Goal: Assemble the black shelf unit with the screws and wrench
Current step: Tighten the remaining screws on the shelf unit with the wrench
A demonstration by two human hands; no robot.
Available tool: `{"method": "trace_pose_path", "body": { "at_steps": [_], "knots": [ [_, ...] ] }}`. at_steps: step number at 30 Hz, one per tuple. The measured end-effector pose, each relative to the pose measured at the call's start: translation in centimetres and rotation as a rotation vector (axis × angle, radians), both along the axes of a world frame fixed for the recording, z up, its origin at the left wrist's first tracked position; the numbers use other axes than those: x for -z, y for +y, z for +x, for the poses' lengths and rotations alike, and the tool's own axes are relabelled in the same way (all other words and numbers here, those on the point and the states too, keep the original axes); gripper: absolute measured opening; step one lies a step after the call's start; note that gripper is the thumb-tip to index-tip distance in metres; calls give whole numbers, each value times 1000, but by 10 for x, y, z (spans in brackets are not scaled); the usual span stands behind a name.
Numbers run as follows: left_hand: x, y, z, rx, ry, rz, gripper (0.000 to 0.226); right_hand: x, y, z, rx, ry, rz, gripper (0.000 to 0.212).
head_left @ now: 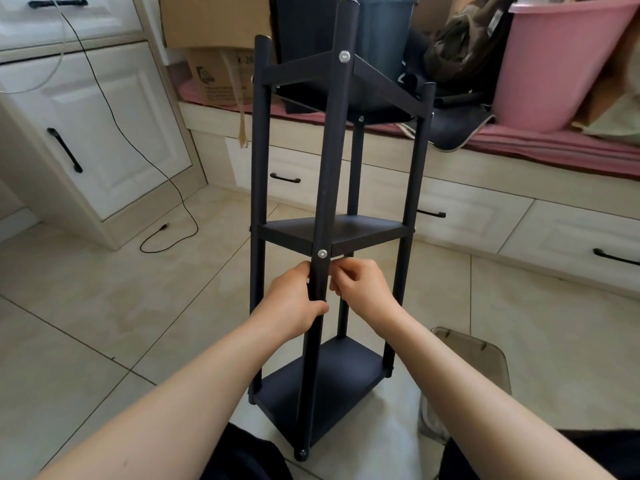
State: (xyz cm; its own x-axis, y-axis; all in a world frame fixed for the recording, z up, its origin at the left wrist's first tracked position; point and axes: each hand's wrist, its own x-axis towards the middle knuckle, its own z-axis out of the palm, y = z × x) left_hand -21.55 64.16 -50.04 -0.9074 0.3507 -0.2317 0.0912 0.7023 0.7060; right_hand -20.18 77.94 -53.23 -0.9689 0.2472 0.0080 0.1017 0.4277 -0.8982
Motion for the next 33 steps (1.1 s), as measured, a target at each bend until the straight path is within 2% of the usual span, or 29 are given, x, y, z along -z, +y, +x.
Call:
{"method": "trace_pose_path", "body": {
  "at_steps": [7, 23, 29, 33],
  "knots": [
    [-3, 2, 2, 19, -6, 5, 47, 1, -1, 3, 15, 120, 17, 21],
    [-4, 0, 2, -1, -18, -33, 57, 8, 2, 10, 30, 169, -8, 22],
    [-4, -2, 2, 5, -9, -31, 48, 15, -2, 6, 46, 211, -19, 19],
    [-6, -2, 3, 9, -4, -44, 52, 20, -4, 0, 59, 266, 4, 17]
  ]
}}
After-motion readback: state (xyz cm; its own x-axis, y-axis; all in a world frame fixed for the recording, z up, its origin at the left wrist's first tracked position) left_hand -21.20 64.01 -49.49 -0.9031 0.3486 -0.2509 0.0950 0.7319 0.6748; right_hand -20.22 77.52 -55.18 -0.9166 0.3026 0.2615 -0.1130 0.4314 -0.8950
